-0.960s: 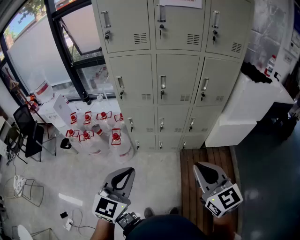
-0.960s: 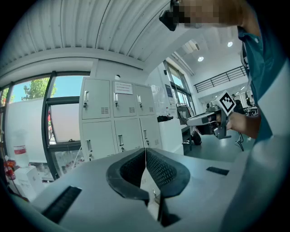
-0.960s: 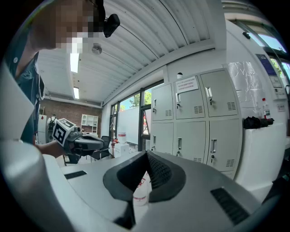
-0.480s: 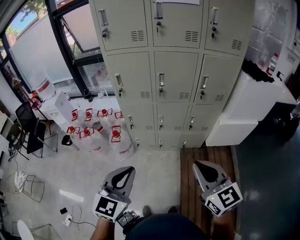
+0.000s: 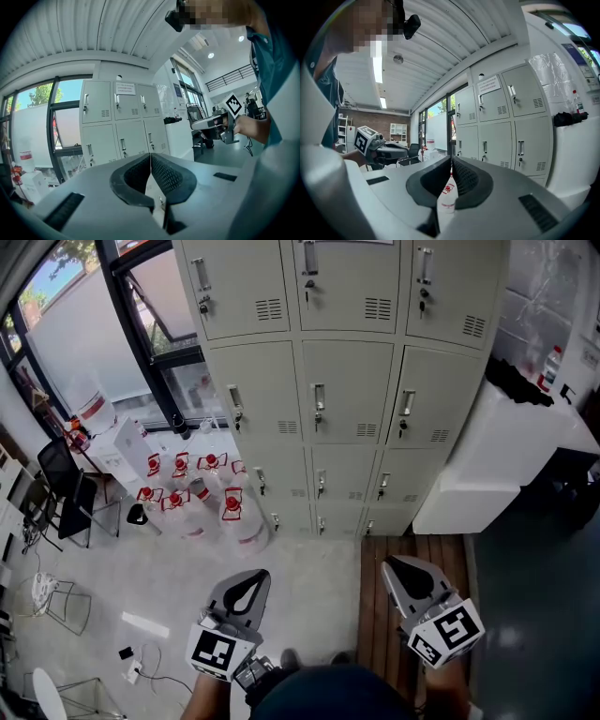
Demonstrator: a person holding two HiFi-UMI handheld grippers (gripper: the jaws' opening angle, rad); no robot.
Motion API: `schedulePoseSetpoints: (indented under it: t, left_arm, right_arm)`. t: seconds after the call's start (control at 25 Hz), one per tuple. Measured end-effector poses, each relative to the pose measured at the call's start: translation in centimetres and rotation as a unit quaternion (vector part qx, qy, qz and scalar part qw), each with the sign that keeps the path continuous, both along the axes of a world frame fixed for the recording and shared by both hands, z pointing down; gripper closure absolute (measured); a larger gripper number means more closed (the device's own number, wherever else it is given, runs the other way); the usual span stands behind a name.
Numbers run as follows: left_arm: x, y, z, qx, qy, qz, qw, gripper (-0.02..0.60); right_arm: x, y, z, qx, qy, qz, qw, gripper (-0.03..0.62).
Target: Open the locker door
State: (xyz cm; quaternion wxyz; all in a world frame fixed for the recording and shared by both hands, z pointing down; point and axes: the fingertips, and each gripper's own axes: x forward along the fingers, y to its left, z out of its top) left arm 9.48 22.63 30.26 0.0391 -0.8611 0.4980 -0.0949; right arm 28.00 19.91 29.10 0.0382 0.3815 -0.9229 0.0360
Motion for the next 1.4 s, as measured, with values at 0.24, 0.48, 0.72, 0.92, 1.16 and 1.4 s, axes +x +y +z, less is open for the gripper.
schedulePoseSetpoints:
  t: [0.24,0.48,0.72,0.92,1.16,1.4]
  left_arm:
    - [1.1,-0.2,0.4,0.002,0.002,-0.01,0.9999,0.565]
    - [0.1,-1.9,1.2,-0.006,0.008,-0.014,0.9998,0.565]
    - [-1.5,-5.2,1.5,-0.002,0.014,0.008,0.9999,0.565]
    - [-4.0,-8.9,1.1,0.001,0.015,0.025,0.9996,0.565]
    - [-7.1,-13.8,1.1,-0.002,0.018,0.048,0.9987,0.565]
    - [-9.8,-18.5,1.0,0.001,0.019,0.076,0.9969,0.565]
  right_arm:
    - [0.5,-1.2,0.0,0.006,-0.004,-0.008,1.0,0.557]
    - [-0.6,-3.1,0.4,0.002,0.0,-0.008,1.0,0.557]
    - [-2.4,-5.9,0.5,0.006,0.005,0.011,1.0,0.557]
    - [-4.9,-8.7,0.2,0.008,0.009,0.026,1.0,0.557]
    - [-7.8,-12.5,0.2,0.004,0.012,0.051,0.999,0.557]
    - [-10.6,-16.1,0.2,0.002,0.013,0.076,0.997,0.557]
